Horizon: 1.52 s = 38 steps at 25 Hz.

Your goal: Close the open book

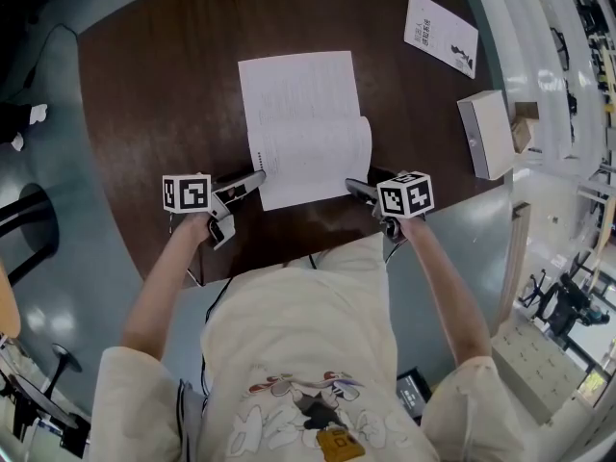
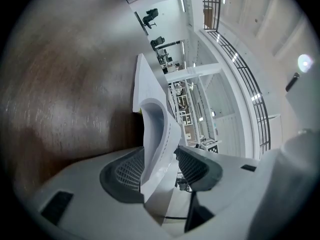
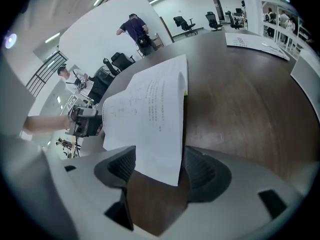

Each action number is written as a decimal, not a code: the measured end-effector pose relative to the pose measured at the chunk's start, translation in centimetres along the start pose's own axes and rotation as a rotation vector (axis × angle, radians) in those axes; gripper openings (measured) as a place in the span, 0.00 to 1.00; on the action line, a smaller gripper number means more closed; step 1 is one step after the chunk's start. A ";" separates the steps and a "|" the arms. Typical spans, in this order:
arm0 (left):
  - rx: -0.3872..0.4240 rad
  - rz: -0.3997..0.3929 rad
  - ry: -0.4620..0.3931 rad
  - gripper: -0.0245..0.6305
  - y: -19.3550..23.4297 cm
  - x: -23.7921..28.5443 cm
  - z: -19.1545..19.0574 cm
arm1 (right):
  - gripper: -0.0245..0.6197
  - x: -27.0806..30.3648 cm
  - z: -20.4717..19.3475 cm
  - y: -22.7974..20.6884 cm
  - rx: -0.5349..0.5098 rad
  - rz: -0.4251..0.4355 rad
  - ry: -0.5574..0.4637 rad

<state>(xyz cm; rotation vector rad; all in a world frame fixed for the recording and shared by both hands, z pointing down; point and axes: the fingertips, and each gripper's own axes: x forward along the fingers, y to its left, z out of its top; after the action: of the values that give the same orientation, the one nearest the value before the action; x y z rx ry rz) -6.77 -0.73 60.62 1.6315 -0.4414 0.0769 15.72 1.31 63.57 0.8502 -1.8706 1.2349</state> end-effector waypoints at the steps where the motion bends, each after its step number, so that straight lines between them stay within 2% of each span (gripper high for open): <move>1: -0.001 -0.007 -0.004 0.34 -0.1 0.0 0.0 | 0.53 0.2 -0.1 0.2 -0.002 0.003 0.007; 6: -0.002 -0.038 -0.030 0.34 -0.7 -0.7 0.4 | 0.51 0.5 -0.6 0.7 -0.007 0.000 0.035; 7: -0.002 -0.039 -0.034 0.34 -0.8 -0.7 0.5 | 0.48 0.3 -0.6 0.6 0.000 -0.003 0.031; 12: -0.001 -0.025 -0.040 0.34 -0.5 -0.5 0.6 | 0.21 -0.9 -0.1 -0.5 0.077 -0.010 -0.018; 18: 0.023 -0.017 -0.037 0.34 -0.7 -0.6 0.3 | 0.11 -2.4 0.7 -0.7 0.060 -0.023 -0.045; 23: 0.036 -0.015 -0.026 0.34 -1.0 -1.0 -0.7 | 0.10 -4.2 2.0 0.0 0.047 -0.006 -0.097; 31: 0.033 0.013 -0.028 0.34 -0.8 -1.1 -1.7 | 0.10 -5.9 3.8 1.0 0.009 0.026 -0.122; 35: 0.003 0.036 -0.071 0.34 -0.3 -1.3 -1.4 | 0.10 -6.2 4.4 1.8 -0.007 0.045 -0.125; 38: -0.033 -0.003 -0.085 0.34 -0.5 -0.6 -1.1 | 0.10 -6.4 5.0 2.2 -0.015 0.053 -0.129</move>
<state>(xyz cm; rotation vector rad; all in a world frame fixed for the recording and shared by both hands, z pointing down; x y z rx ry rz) -6.93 0.52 60.07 1.6073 -0.5028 -0.0025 16.10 -1.78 55.81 0.8959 -2.0148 1.2216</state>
